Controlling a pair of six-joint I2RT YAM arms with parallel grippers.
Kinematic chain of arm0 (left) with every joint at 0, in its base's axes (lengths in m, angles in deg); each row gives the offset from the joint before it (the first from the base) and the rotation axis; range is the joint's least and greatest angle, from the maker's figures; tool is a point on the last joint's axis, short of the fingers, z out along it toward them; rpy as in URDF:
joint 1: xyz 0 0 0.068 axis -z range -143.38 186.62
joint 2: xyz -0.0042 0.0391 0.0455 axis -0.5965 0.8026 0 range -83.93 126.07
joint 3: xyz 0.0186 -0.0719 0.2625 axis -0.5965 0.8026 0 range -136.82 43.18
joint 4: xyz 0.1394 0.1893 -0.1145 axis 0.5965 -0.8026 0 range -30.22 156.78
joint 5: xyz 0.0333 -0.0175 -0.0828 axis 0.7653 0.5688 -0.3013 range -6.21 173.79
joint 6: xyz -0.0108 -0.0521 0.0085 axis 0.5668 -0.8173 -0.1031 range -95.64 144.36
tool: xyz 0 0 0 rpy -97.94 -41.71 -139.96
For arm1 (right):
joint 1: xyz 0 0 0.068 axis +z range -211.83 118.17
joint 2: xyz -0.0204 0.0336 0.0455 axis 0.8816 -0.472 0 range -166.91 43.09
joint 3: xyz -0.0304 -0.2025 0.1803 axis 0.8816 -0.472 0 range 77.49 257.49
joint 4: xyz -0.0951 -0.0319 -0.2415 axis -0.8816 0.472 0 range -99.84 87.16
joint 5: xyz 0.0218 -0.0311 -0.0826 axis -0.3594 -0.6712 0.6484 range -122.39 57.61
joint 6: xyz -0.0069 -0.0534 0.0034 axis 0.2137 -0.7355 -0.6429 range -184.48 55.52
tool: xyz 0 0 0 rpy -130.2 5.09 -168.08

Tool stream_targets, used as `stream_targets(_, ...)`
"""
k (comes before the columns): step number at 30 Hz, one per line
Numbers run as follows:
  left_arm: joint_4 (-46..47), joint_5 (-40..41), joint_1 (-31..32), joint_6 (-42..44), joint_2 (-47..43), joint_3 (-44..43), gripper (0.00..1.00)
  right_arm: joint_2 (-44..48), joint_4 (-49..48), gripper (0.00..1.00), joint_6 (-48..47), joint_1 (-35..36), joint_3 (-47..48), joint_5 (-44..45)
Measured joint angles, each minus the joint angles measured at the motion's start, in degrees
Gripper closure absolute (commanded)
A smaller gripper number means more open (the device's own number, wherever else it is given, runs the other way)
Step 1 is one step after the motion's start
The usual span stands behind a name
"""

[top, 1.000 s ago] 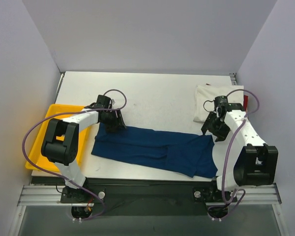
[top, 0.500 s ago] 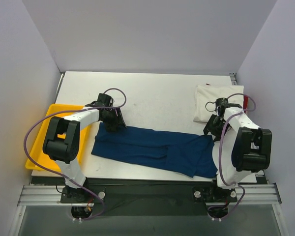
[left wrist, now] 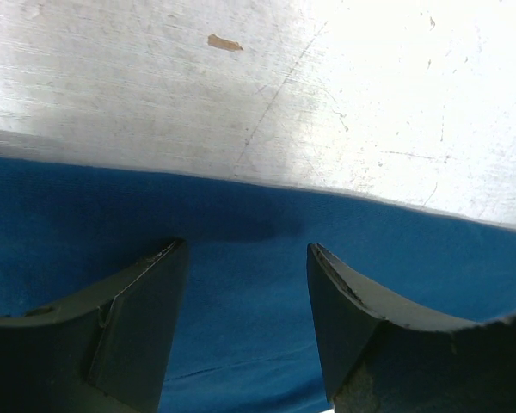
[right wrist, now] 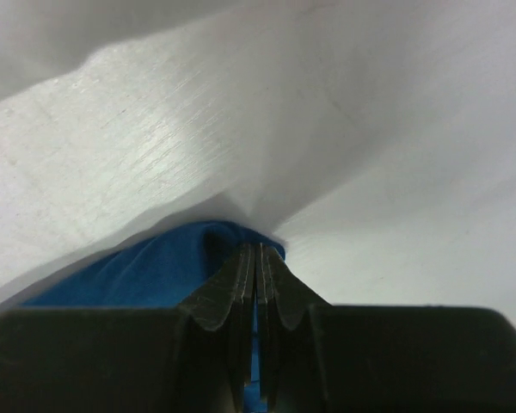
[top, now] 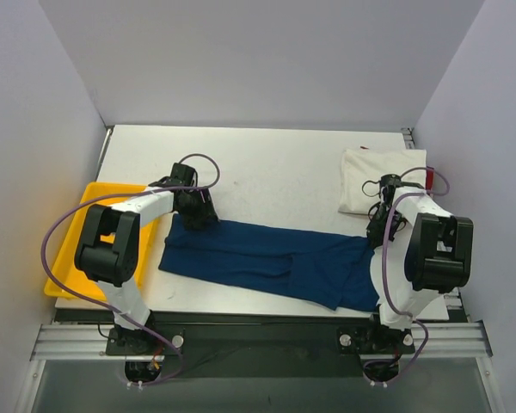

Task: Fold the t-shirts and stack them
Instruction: Fold the other side of the tshirt into a rectangle, then rotate the tshirt 90 degrees

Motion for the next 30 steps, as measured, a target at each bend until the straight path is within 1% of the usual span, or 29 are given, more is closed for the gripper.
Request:
stream_targets(3,0.0,0.96,0.0,-0.24,-0.11,0.0,0.31,-0.61,0.04,0.99,-0.42,-0.22,0.04,0.35)
stream_targets(4,0.0,1.2,0.02,-0.24,-0.13,-0.04,0.31,-0.61,0.07,0.97,-0.61,-0.26,0.15,0.33)
stream_targets(5,-0.04,1.55,0.09,-0.22,-0.15,-0.13,0.31,-0.61,0.15,0.94,-0.83,-0.31,0.42,0.33)
stream_targets(6,-0.24,1.99,0.22,-0.17,-0.15,-0.33,0.31,-0.61,0.2,0.85,-0.85,-0.31,0.7,0.33)
stream_targets(8,-0.76,2.86,0.5,0.04,-0.13,-0.79,0.31,-0.24,0.33,0.76,-1.01,-0.35,1.18,0.31)
stream_targets(9,-1.07,3.39,0.66,0.17,-0.15,-1.01,0.31,0.28,0.68,0.69,-1.05,-0.35,1.38,0.28)
stream_targets(12,-2.32,4.66,0.87,0.57,-0.17,-1.95,0.3,3.45,2.03,0.59,-1.2,-0.28,1.55,0.24)
stream_targets(15,-3.23,5.38,0.87,0.79,-1.22,-2.75,0.3,8.13,3.89,0.53,-1.25,0.26,2.27,-0.22)
stream_targets(18,-3.5,5.62,0.87,1.16,-3.93,-2.78,0.29,12.07,4.92,0.51,-1.25,2.03,3.61,-2.21)
stream_targets(21,-3.3,5.05,0.87,1.55,-5.73,-2.78,0.29,13.0,5.01,0.5,-1.01,4.87,4.26,-5.31)
stream_targets(24,-2.36,3.82,1.2,1.73,-5.84,-2.25,0.29,11.37,4.87,0.5,-0.5,8.24,4.26,-8.39)
stream_targets(27,-0.22,2.38,2.08,1.62,-5.53,0.57,0.29,7.82,3.48,0.5,0.76,11.15,3.98,-12.66)
stream_targets(30,1.09,1.44,2.73,1.25,-4.39,3.85,0.29,3.69,2.19,0.51,1.4,13.44,3.67,-14.86)
